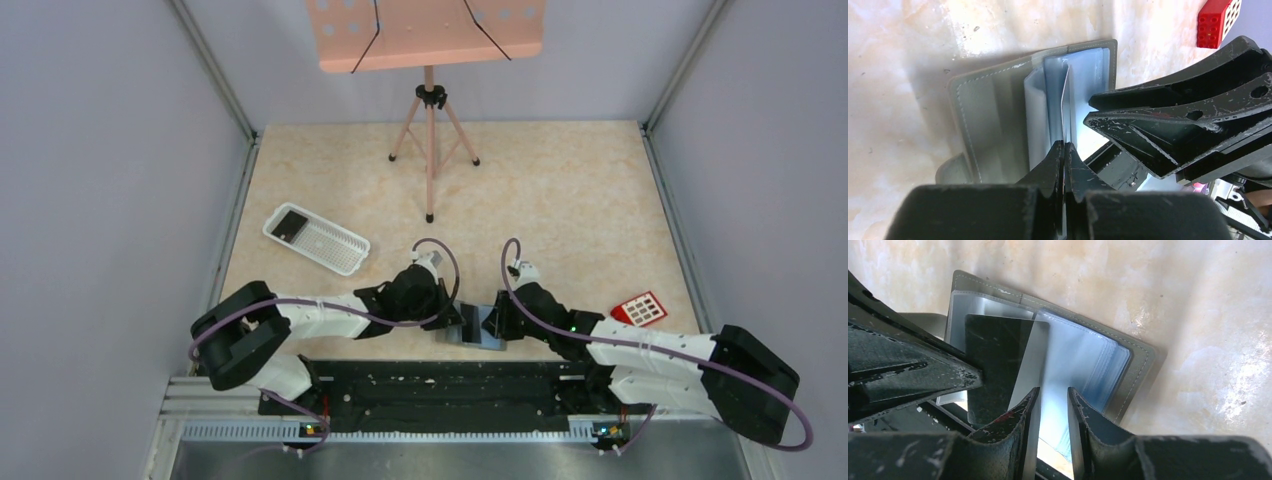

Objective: Take the credit cards out of the card holder
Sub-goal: Remove the credit card from the card holder.

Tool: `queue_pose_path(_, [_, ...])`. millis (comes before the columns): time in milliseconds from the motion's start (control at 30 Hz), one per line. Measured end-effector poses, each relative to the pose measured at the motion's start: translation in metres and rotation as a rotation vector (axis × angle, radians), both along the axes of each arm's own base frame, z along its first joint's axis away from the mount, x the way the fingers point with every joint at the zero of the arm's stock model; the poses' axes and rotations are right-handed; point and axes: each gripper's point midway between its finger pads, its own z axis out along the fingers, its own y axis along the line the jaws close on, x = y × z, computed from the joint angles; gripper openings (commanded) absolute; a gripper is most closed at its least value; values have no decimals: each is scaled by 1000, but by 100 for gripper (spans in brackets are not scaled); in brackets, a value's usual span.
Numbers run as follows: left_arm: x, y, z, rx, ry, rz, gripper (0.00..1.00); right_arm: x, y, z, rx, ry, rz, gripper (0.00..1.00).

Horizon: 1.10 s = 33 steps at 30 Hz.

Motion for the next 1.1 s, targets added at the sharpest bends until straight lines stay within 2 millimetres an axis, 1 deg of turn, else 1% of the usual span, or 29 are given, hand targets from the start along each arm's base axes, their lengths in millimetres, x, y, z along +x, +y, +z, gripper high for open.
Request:
queue_pose_path(200, [3,8,5,18,-13,25,0,1,-2,1,-32,-17,23,30])
queue_pose_path(333, [5,14,12,21,-32,49,0,2,-4,4,-72,-44,62,31])
queue_pose_path(400, [7,16,16,18,-43,62,0,4,-6,6,-95,-60,77,31])
queue_pose_path(467, [9,19,20,18,-52,75,0,8,-5,13,-107,-87,91,31])
queue_pose_path(633, [13,27,29,23,-68,111,0,20,6,45,-79,-238,164,33])
queue_pose_path(733, [16,32,37,23,-82,144,0,22,16,66,-66,-375,245,39])
queue_pose_path(800, [19,35,48,1,-94,173,0,18,28,85,-49,-511,335,42])
queue_pose_path(867, [21,37,62,-34,-105,205,0,12,35,99,-40,-646,415,43])
queue_pose_path(933, [23,40,76,-74,-109,244,0,9,38,108,-51,-758,475,43])
queue_pose_path(1033, [26,46,99,-146,-116,309,0,11,40,119,-81,-881,536,42])
queue_pose_path(1100, [29,53,110,-190,-125,361,0,9,44,125,-97,-968,600,41])
